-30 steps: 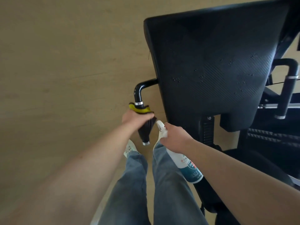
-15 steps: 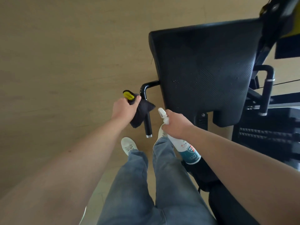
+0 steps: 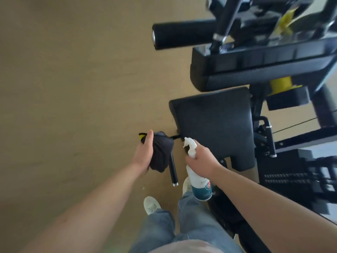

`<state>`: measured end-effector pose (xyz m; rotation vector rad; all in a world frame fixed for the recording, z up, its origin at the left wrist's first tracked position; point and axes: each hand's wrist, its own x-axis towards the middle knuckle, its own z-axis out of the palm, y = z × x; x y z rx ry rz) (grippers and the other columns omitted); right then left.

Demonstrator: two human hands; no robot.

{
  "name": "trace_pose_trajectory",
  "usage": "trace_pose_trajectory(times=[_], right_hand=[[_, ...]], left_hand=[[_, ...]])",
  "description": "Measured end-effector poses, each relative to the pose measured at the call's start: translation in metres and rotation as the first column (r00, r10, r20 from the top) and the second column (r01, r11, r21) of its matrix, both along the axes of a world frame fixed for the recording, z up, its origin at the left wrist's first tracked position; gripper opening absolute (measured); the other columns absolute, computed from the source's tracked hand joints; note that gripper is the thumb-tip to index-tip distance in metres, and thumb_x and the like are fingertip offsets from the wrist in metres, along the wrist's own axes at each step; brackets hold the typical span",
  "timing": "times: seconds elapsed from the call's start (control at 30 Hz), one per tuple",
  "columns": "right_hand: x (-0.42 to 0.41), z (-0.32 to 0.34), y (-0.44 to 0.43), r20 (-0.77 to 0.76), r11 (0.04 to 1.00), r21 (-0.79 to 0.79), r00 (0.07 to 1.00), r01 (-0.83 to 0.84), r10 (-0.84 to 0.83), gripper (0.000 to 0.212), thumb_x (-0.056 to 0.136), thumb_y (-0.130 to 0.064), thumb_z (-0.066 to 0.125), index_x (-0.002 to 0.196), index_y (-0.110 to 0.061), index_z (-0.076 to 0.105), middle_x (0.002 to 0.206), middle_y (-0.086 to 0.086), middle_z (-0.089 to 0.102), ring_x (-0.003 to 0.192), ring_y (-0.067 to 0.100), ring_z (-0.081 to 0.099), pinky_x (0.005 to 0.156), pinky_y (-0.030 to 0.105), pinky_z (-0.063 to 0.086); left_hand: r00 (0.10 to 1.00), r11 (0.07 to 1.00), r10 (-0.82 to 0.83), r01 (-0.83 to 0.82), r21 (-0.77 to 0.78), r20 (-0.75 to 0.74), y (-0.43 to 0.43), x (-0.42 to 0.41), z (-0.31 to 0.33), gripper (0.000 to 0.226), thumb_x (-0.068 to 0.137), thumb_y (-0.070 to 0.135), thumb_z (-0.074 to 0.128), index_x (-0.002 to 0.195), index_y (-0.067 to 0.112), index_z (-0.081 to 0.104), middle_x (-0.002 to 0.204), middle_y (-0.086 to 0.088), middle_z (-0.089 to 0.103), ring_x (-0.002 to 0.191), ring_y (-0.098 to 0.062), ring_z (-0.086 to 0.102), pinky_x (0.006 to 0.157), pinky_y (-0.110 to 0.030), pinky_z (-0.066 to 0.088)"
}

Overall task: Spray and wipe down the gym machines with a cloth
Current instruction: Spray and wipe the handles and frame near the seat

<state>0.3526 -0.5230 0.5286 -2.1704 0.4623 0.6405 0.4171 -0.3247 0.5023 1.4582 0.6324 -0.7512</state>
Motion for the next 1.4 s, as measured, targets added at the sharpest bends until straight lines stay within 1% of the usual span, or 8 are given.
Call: trace_pose_trajectory(times=[0.07, 0.3, 0.47, 0.63, 0.8, 0.93, 1.27, 1.4], right_hand=[[0.004, 0.024, 0.002, 0.036, 0.998, -0.053, 0.999, -0.035, 0.037, 0.048, 0.098, -0.024, 0.058, 0.144, -0.031, 0.047, 0.098, -0.003, 0.068, 0.086, 0.016, 0.069, 0.075, 0.036, 0.062], [0.022, 0.100, 0.001, 0.230, 0.987, -0.148, 0.969, -0.061, 0.094, 0.039, 0.098, -0.028, 0.060, 0.136, -0.029, 0.052, 0.097, -0.001, 0.070, 0.084, 0.020, 0.070, 0.077, 0.045, 0.063], [0.030, 0.142, -0.005, 0.381, 0.986, -0.166, 0.923, 0.009, 0.056, 0.048, 0.097, -0.025, 0.060, 0.144, -0.028, 0.049, 0.107, -0.001, 0.070, 0.089, 0.017, 0.068, 0.077, 0.035, 0.057], [0.047, 0.170, -0.028, 0.432, 0.987, -0.116, 0.901, 0.113, -0.052, 0.007, 0.095, -0.022, 0.063, 0.101, -0.026, 0.064, 0.084, -0.007, 0.071, 0.076, 0.010, 0.068, 0.065, 0.029, 0.052], [0.076, 0.197, -0.061, 0.412, 0.979, -0.104, 0.904, 0.175, -0.117, 0.018, 0.097, -0.023, 0.064, 0.083, -0.014, 0.071, 0.069, -0.006, 0.072, 0.064, 0.007, 0.067, 0.056, 0.023, 0.046], [0.105, 0.206, -0.090, 0.392, 0.985, -0.082, 0.914, 0.150, -0.106, 0.011, 0.093, -0.021, 0.065, 0.085, -0.015, 0.069, 0.074, -0.003, 0.076, 0.071, 0.014, 0.072, 0.069, 0.032, 0.057], [0.164, 0.219, -0.133, 0.335, 0.995, -0.031, 0.939, 0.092, -0.076, 0.021, 0.094, -0.035, 0.068, 0.100, -0.020, 0.055, 0.095, 0.008, 0.076, 0.087, 0.029, 0.074, 0.081, 0.045, 0.063], [0.173, 0.228, -0.135, 0.351, 0.993, 0.004, 0.930, 0.114, -0.108, 0.020, 0.094, -0.028, 0.064, 0.093, -0.010, 0.059, 0.090, 0.015, 0.078, 0.089, 0.034, 0.075, 0.083, 0.051, 0.064]], left_hand=[[0.999, 0.998, -0.041, 0.041, -0.055, 0.008, 0.001, 0.005, 0.019, 0.092, 0.072, 0.087, 0.052, 0.136, 0.021, 0.057, 0.126, -0.004, 0.070, 0.114, -0.025, 0.068, 0.106, -0.048, 0.051], [0.982, 0.975, -0.076, 0.110, -0.193, 0.172, -0.021, 0.023, 0.093, 0.055, 0.101, 0.065, 0.042, 0.118, 0.020, 0.070, 0.111, -0.002, 0.077, 0.102, -0.018, 0.073, 0.084, -0.034, 0.056], [0.940, 0.937, -0.104, 0.202, -0.285, 0.324, -0.033, 0.037, 0.142, 0.049, 0.102, 0.051, 0.052, 0.127, 0.011, 0.068, 0.118, -0.009, 0.075, 0.110, -0.025, 0.072, 0.085, -0.036, 0.057], [0.911, 0.880, -0.101, 0.269, -0.391, 0.399, -0.051, 0.060, 0.177, 0.043, 0.098, 0.035, 0.063, 0.133, 0.009, 0.063, 0.124, -0.015, 0.071, 0.114, -0.031, 0.070, 0.089, -0.041, 0.057], [0.939, 0.863, -0.038, 0.204, -0.461, 0.343, -0.082, 0.090, 0.211, 0.049, 0.103, 0.041, 0.046, 0.132, 0.006, 0.062, 0.123, -0.013, 0.072, 0.106, -0.022, 0.072, 0.087, -0.034, 0.056], [0.915, 0.862, 0.014, 0.193, -0.469, 0.403, -0.106, 0.118, 0.221, 0.053, 0.104, 0.041, 0.034, 0.127, 0.003, 0.064, 0.120, -0.017, 0.070, 0.104, -0.028, 0.070, 0.076, -0.034, 0.057], [0.908, 0.851, 0.286, -0.094, -0.516, 0.306, -0.122, 0.170, 0.224, 0.054, 0.104, 0.042, 0.038, 0.135, 0.003, 0.060, 0.133, -0.018, 0.065, 0.125, -0.031, 0.062, 0.109, -0.041, 0.047], [0.907, 0.854, 0.302, -0.121, -0.507, 0.293, -0.133, 0.175, 0.230, 0.045, 0.104, 0.040, 0.041, 0.122, 0.006, 0.064, 0.109, -0.012, 0.070, 0.096, -0.023, 0.071, 0.084, -0.033, 0.056]])
